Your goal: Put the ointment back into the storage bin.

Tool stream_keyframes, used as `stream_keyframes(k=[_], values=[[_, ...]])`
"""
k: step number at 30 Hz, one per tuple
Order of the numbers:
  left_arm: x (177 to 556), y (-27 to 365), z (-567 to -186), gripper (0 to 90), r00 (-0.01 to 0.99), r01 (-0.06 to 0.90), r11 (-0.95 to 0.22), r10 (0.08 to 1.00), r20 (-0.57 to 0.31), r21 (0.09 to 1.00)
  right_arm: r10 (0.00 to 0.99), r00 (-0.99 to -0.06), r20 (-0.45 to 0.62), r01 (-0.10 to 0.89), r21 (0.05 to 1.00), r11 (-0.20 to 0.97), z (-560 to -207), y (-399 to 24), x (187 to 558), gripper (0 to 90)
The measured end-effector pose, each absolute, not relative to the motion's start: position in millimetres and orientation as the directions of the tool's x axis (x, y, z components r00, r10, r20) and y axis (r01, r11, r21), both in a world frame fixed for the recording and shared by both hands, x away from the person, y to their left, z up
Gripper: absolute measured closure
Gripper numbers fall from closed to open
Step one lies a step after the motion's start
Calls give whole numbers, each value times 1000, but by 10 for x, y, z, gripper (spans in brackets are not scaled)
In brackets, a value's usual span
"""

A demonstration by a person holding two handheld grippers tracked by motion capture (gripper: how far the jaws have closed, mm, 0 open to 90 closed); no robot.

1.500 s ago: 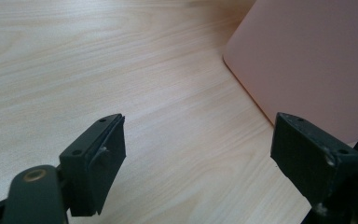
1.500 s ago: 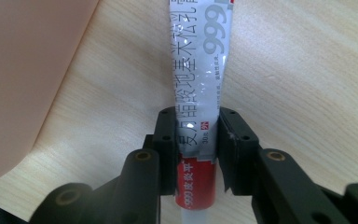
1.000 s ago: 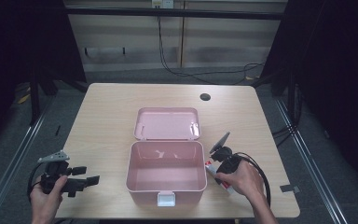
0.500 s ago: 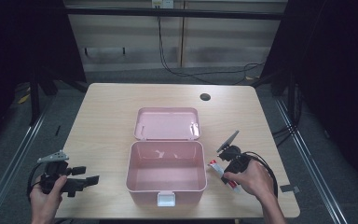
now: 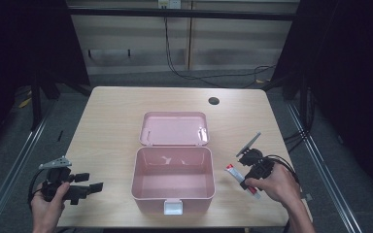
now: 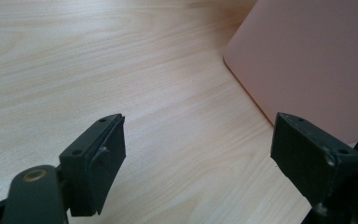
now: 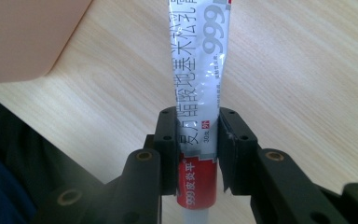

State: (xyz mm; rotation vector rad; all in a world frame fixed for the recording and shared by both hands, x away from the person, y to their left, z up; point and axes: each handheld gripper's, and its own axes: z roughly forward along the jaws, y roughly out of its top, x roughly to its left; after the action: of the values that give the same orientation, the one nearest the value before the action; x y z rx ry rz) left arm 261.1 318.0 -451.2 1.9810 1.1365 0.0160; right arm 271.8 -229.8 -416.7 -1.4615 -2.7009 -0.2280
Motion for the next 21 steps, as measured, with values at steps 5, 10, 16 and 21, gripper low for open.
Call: stream_keyframes(k=[5,10,16,21], values=[[2612,3185,-4510,178,591,708,-247,720,-365,661,808,-576,124,818,96,568,-4113,-2313,2700,715],[2610,3182,-4511,178,590,709,-244,720,-366,662,780,-613,127,790,109,604,-4049,-2339,2684,716],[2614,3191,-4507,178,593,707,-248,718,-364,662,772,-626,109,779,124,614,-3948,-2373,2676,716],[2612,3188,-4507,178,593,705,-249,720,-360,664,752,-651,107,759,123,639,-3878,-2377,2675,717]])
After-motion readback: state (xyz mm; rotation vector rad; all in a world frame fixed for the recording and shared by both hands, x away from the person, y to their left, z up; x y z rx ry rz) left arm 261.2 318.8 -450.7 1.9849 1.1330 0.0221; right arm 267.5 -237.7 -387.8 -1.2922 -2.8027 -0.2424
